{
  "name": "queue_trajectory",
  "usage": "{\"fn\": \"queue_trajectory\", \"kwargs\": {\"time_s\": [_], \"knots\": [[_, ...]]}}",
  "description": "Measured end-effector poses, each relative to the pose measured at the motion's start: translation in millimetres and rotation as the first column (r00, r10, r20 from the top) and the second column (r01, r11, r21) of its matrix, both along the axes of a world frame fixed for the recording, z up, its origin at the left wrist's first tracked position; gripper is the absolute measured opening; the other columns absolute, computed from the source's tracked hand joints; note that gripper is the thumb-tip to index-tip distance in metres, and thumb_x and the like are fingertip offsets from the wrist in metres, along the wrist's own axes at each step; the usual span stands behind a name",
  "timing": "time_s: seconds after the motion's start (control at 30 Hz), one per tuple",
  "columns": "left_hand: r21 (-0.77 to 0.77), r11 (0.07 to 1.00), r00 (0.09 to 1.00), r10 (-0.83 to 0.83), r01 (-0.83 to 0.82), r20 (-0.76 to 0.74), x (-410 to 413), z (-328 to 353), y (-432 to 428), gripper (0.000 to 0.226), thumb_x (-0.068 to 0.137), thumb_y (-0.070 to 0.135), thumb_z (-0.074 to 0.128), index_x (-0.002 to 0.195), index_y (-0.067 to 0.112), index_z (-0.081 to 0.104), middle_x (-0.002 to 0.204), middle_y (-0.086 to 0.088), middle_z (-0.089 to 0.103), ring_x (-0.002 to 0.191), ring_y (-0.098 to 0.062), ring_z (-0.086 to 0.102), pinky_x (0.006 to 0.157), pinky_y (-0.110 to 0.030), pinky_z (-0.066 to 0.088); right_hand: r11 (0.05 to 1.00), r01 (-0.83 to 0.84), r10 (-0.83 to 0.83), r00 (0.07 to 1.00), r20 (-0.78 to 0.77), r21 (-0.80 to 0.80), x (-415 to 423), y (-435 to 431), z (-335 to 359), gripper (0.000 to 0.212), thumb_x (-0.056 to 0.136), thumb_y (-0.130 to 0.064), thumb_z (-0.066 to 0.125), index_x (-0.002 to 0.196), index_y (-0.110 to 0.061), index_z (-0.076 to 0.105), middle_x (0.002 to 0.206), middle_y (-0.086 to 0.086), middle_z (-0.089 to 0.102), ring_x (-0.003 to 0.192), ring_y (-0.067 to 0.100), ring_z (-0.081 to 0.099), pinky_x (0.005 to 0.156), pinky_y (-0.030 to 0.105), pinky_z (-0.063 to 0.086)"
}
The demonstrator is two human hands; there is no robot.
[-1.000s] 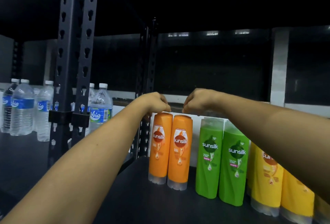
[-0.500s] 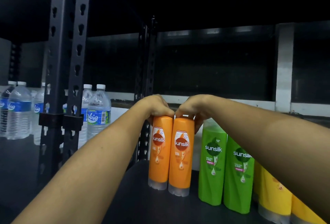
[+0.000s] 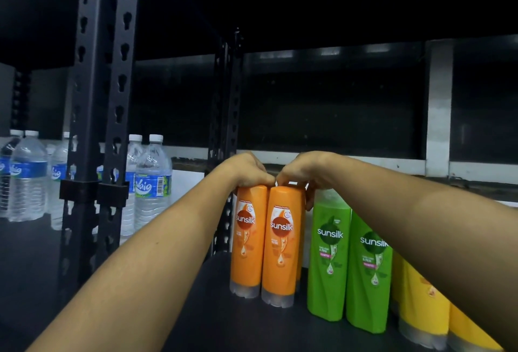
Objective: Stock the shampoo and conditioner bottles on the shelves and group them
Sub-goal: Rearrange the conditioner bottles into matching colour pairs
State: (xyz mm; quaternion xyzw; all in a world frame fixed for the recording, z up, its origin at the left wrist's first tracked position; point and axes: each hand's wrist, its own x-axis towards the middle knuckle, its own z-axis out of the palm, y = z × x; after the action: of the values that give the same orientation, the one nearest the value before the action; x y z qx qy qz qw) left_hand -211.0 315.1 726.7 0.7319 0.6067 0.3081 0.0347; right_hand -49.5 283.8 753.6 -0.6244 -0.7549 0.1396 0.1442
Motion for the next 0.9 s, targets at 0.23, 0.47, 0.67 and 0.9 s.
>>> {"fn": "queue_trajectory", "kwargs": {"time_s": [0.23,0.47,0.67,0.9], "knots": [[0.075,0.997,0.998,-0.009,0.014,-0.062,3,-6,-12,0.037,0.095,0.047,0.065,0.123,0.023,0.071,0.107,0.002,0.068,0.084,-0.01,0.061,0.062,-0.023,0.046,0.971,-0.06,0.065,0.998,-0.011,0.231,16,-4,-2,0.039,0.095,-0.034,0.064,0.126,-0.011,0.066,0.125,0.009,0.067,0.106,0.025,0.066,0.093,0.041,0.058],[0.27,0.963,1.0,-0.011,0.016,-0.021,4,-22,-39,0.037,0.098,0.042,0.063,0.131,0.024,0.066,0.126,0.0,0.068,0.105,-0.014,0.06,0.079,-0.027,0.047,0.841,-0.229,0.15,0.969,0.195,0.49,34,-47,-20,0.036,0.1,-0.035,0.056,0.131,-0.02,0.067,0.128,0.0,0.068,0.114,0.018,0.062,0.092,0.031,0.053],[0.306,0.949,0.937,-0.177,0.081,0.302,-9,-63,-65,0.062,0.098,0.044,0.065,0.154,0.037,0.04,0.154,0.002,0.047,0.136,-0.022,0.05,0.102,-0.043,0.053,0.67,-0.211,0.182,0.976,0.118,0.712,52,-86,-68,0.042,0.099,-0.041,0.058,0.139,-0.026,0.059,0.136,-0.005,0.063,0.127,0.015,0.053,0.103,0.033,0.046],[0.27,0.95,0.818,-0.277,0.155,0.504,-14,-136,-79,0.065,0.095,0.048,0.067,0.144,0.059,0.026,0.146,0.02,0.045,0.133,-0.009,0.048,0.107,-0.046,0.048,0.778,-0.067,0.202,0.968,-0.147,0.625,33,-104,-157,0.05,0.096,-0.042,0.064,0.142,-0.025,0.057,0.134,-0.003,0.064,0.12,0.015,0.06,0.101,0.026,0.046]]}}
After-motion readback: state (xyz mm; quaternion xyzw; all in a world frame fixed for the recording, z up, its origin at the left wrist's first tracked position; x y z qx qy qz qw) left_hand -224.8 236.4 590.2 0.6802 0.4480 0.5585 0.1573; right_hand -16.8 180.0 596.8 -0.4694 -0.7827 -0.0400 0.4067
